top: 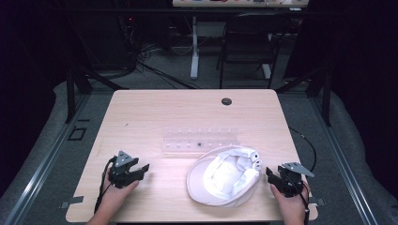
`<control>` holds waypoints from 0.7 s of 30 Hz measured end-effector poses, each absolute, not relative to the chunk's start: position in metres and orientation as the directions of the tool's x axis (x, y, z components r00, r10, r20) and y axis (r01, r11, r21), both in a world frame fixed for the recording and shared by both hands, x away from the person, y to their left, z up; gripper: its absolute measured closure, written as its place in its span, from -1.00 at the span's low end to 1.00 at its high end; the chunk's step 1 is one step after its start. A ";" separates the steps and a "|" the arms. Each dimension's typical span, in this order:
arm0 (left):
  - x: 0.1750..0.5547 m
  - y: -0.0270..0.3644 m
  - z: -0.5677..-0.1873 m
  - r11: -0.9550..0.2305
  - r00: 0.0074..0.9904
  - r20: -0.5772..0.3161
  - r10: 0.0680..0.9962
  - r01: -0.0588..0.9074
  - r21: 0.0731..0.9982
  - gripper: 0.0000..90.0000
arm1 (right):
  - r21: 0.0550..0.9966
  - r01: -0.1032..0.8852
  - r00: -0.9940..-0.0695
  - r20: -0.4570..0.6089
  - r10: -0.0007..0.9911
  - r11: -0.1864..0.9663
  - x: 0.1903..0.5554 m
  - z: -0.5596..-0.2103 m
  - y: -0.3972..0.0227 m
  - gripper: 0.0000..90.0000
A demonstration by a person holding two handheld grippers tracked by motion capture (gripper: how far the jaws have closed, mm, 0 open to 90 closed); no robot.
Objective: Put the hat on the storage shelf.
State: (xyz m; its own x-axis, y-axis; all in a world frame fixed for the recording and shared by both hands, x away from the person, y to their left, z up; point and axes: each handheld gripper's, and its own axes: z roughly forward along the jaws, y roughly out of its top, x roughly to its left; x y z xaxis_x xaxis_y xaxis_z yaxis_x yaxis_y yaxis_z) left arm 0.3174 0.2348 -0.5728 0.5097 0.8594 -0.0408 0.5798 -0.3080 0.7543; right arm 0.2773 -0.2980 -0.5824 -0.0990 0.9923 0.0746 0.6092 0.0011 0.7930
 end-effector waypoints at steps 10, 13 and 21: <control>0.317 0.232 -0.572 -0.302 0.518 -0.054 0.853 0.577 0.759 0.01 | 0.752 0.659 -0.120 0.111 0.987 -0.004 0.273 -0.566 -0.296 0.19; 0.316 0.232 -0.572 -0.300 0.520 -0.056 0.853 0.575 0.761 0.01 | 0.737 0.676 -0.153 0.132 0.979 0.006 0.272 -0.559 -0.295 0.18; 0.314 0.231 -0.571 -0.295 0.524 -0.065 0.849 0.572 0.765 0.01 | 0.680 0.732 -0.210 0.167 0.963 0.042 0.270 -0.546 -0.302 0.28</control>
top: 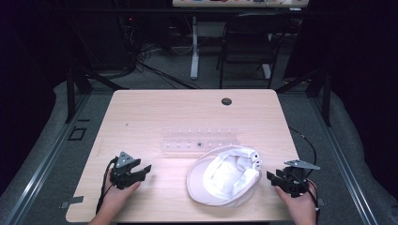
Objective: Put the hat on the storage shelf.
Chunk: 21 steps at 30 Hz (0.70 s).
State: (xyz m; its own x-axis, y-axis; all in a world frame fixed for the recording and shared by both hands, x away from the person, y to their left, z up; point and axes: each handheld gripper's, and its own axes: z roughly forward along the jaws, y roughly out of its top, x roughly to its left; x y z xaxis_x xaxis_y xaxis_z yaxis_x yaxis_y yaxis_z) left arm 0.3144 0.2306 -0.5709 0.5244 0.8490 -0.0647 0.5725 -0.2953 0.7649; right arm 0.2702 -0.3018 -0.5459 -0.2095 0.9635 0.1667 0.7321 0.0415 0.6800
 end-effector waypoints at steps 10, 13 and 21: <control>0.314 0.229 -0.572 -0.297 0.523 -0.065 0.850 0.578 0.760 0.01 | 0.627 0.779 -0.202 0.216 0.955 0.023 0.276 -0.533 -0.308 0.35; 0.313 0.228 -0.572 -0.299 0.523 -0.065 0.850 0.579 0.758 0.01 | 0.617 0.786 -0.209 0.212 0.955 0.035 0.278 -0.525 -0.305 0.34; 0.313 0.229 -0.572 -0.292 0.518 -0.069 0.853 0.581 0.760 0.01 | 0.594 0.802 -0.219 0.204 0.954 0.057 0.285 -0.510 -0.301 0.33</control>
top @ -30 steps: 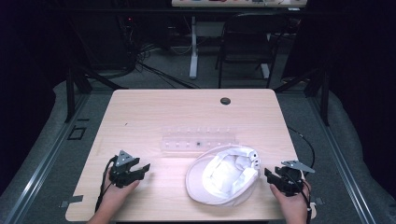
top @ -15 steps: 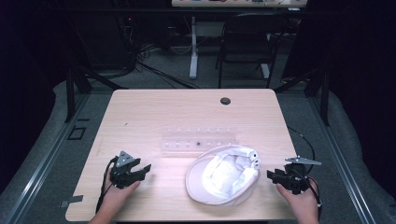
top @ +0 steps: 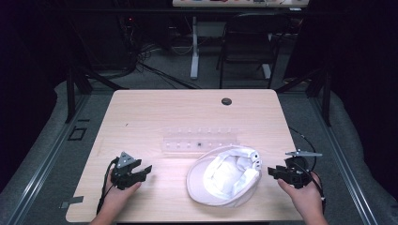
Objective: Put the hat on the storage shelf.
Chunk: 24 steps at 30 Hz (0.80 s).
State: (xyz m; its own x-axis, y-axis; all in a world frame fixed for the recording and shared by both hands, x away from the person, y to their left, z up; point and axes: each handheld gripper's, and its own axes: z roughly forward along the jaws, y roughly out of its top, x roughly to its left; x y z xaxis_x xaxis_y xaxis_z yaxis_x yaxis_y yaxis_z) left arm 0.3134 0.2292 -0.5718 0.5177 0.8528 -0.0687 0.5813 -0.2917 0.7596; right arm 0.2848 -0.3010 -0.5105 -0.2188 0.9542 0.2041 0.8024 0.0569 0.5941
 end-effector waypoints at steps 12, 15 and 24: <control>0.313 0.230 -0.571 -0.287 0.518 -0.072 0.852 0.578 0.763 0.01 | 0.527 0.847 -0.234 0.248 0.940 0.072 0.305 -0.480 -0.295 0.27; 0.313 0.229 -0.571 -0.289 0.520 -0.072 0.851 0.578 0.763 0.01 | 0.515 0.853 -0.245 0.240 0.939 0.091 0.313 -0.469 -0.289 0.26; 0.313 0.230 -0.571 -0.287 0.520 -0.072 0.851 0.576 0.765 0.01 | 0.458 0.883 -0.242 0.249 0.938 0.106 0.332 -0.453 -0.276 0.22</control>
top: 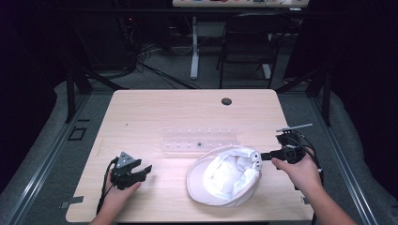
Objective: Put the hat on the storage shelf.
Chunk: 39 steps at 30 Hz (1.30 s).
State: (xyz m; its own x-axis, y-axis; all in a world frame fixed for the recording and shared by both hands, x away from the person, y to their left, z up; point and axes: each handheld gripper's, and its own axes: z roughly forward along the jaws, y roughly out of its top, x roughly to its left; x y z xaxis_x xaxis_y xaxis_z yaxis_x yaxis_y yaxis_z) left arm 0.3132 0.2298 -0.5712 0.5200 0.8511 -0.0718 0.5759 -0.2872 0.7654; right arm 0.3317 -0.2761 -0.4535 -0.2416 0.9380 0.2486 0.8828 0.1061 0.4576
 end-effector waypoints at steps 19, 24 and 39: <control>0.313 0.231 -0.570 -0.286 0.523 -0.075 0.849 0.574 0.767 0.01 | 0.268 0.957 -0.190 0.287 0.939 0.112 0.356 -0.476 -0.256 0.11; 0.313 0.231 -0.570 -0.287 0.525 -0.075 0.848 0.574 0.767 0.01 | 0.255 0.961 -0.182 0.282 0.942 0.109 0.356 -0.482 -0.253 0.12; 0.314 0.235 -0.569 -0.267 0.512 -0.084 0.855 0.573 0.775 0.01 | 0.184 0.981 -0.125 0.312 0.942 0.069 0.362 -0.497 -0.247 0.29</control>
